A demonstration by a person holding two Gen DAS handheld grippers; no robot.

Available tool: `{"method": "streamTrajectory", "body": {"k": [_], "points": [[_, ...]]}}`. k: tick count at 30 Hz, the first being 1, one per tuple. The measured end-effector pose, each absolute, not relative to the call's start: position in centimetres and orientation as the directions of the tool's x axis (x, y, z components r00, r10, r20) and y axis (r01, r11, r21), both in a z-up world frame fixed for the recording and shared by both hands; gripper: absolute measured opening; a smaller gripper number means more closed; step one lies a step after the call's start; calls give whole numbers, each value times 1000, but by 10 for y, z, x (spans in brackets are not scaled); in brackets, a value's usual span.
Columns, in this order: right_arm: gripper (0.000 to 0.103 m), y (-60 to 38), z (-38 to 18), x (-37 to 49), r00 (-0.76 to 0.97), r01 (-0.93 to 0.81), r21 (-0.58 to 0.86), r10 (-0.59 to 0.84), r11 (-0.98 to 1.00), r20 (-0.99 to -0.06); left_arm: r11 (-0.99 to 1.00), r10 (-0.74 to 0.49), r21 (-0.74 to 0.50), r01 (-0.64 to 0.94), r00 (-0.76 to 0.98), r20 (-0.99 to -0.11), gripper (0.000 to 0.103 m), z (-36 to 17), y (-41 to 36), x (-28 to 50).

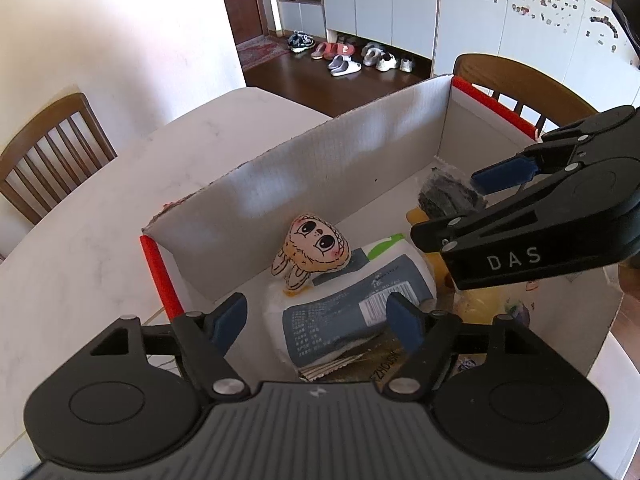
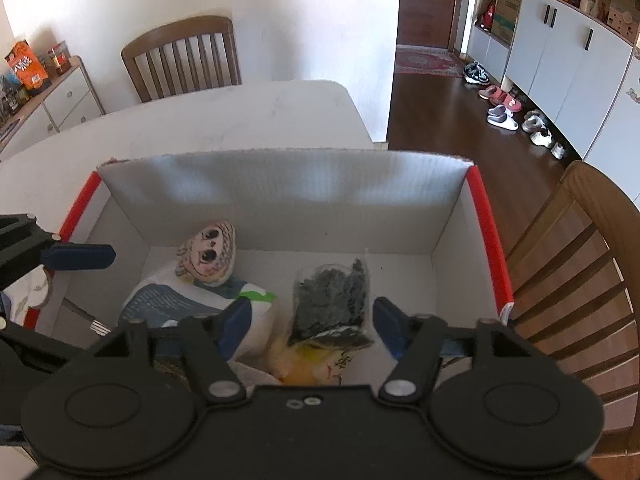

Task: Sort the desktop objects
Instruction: 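Open the left gripper to drop the plush while right releases the black bag, then move both tools back from the shoebox to the mat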

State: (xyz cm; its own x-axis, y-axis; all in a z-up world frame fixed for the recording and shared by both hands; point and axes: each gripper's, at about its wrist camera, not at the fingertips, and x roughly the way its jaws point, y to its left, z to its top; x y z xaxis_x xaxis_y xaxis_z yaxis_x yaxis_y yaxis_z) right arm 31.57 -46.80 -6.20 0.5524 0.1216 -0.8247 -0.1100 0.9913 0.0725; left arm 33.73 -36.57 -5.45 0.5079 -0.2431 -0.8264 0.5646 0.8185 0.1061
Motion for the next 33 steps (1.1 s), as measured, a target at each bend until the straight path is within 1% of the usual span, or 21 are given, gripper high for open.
{"method": "streamTrajectory", "body": {"k": [9, 13, 23, 33], "points": [[67, -465, -46, 306, 570, -114, 64, 118, 991, -813, 820, -262, 98, 564, 522, -812, 76, -43, -359, 324], [69, -463, -38, 299, 579, -117, 61, 118, 991, -807, 826, -277, 83, 558, 529, -802, 76, -37, -352, 318], [69, -458, -16, 274, 602, -135, 51, 123, 989, -789, 840, -315, 40, 541, 548, -775, 76, -23, -341, 301], [69, -451, 0, 247, 626, -150, 57, 139, 987, -768, 831, -364, 16, 556, 565, -740, 76, -9, -326, 273]]}}
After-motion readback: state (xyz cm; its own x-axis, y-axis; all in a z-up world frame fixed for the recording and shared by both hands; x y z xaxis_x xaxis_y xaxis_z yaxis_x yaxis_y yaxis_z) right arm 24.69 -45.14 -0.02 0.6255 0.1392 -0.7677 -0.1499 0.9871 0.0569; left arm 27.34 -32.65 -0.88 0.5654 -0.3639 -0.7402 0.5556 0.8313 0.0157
